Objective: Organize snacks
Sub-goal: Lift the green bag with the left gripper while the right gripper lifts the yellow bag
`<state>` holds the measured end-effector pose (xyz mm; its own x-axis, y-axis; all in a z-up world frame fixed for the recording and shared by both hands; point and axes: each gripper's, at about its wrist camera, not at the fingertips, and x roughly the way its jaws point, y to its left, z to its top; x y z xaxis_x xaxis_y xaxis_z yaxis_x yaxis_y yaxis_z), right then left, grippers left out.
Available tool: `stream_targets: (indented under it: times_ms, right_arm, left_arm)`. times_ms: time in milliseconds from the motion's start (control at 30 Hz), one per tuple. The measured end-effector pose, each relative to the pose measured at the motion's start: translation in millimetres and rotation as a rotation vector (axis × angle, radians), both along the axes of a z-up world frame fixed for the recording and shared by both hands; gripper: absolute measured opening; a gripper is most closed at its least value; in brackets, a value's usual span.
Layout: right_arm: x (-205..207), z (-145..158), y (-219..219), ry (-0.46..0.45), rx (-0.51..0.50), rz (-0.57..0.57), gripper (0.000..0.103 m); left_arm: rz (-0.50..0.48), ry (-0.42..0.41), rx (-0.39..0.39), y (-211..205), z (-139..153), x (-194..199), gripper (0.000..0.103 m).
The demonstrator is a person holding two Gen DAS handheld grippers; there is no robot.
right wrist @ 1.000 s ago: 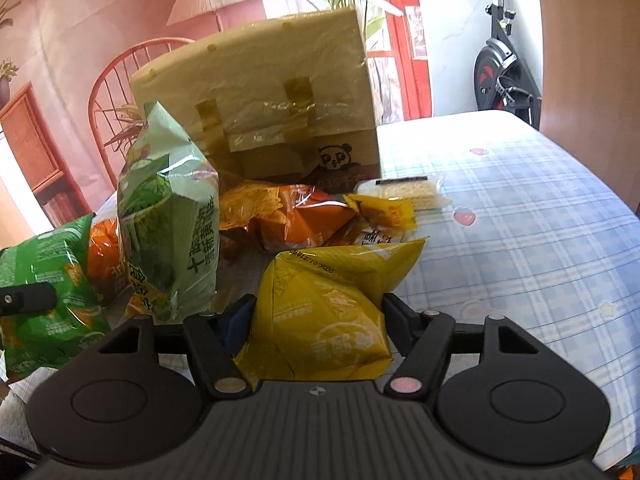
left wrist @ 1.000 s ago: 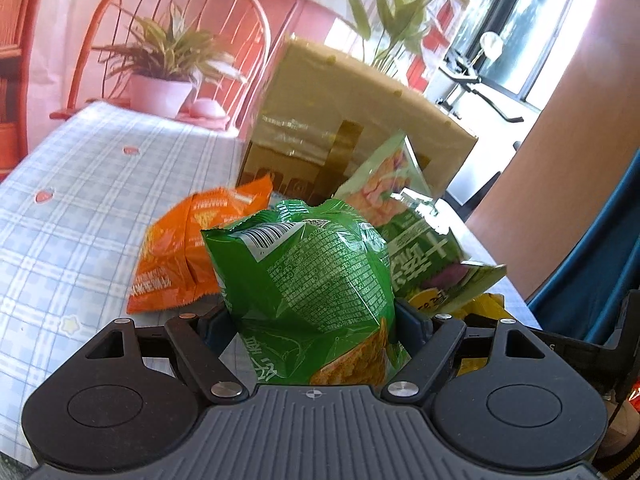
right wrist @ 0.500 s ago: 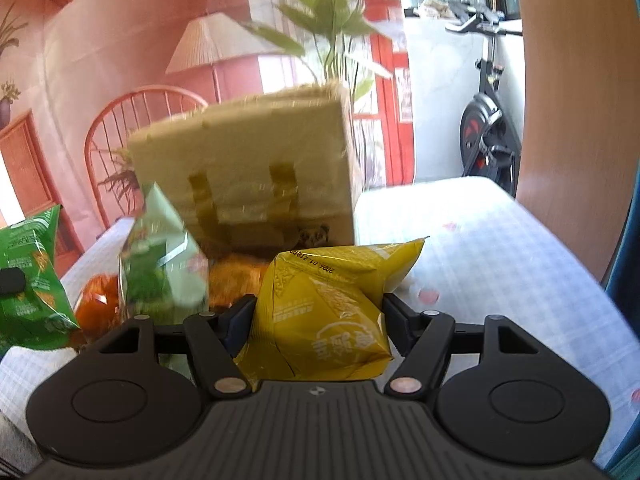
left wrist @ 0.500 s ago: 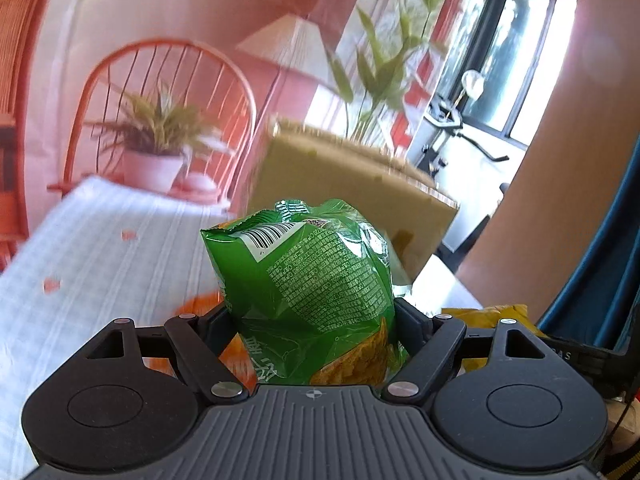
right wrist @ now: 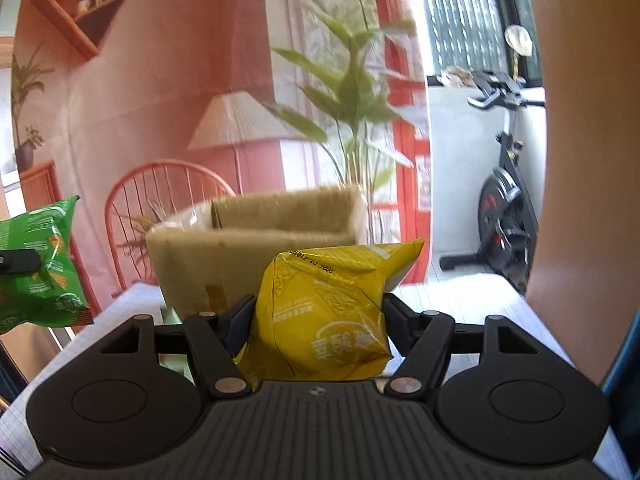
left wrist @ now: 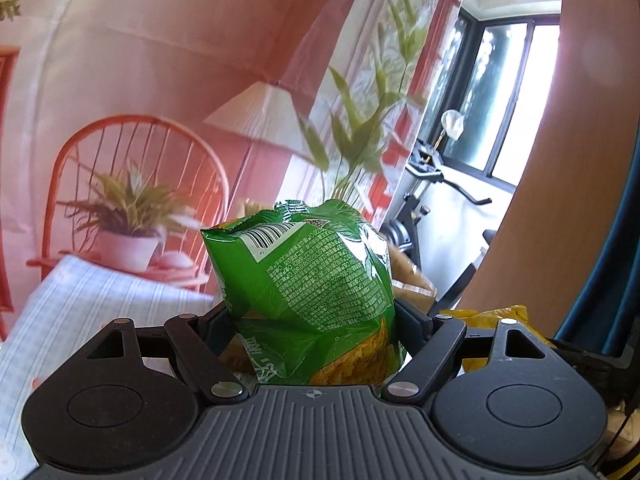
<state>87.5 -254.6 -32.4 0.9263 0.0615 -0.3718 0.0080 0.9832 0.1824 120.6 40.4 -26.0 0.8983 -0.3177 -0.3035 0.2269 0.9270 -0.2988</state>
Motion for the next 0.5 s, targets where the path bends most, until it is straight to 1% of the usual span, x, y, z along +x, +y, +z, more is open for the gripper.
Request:
stream_targets:
  times_ms: [167, 333, 500]
  right_arm:
    - [25, 16, -5, -0.035, 0.008, 0.04, 0.069]
    - [56, 27, -8, -0.07, -0.003, 0.079, 0.069]
    - [94, 35, -13, -0.1, -0.002, 0.103, 0.069]
  left_arm:
    - [-0.004, -0.041, 0.032, -13, 17, 22, 0.083]
    - [-0.025, -0.047, 0.025, -22, 31, 56, 0.083]
    - [-0.021, -0.067, 0.051, -32, 38, 92, 0.083]
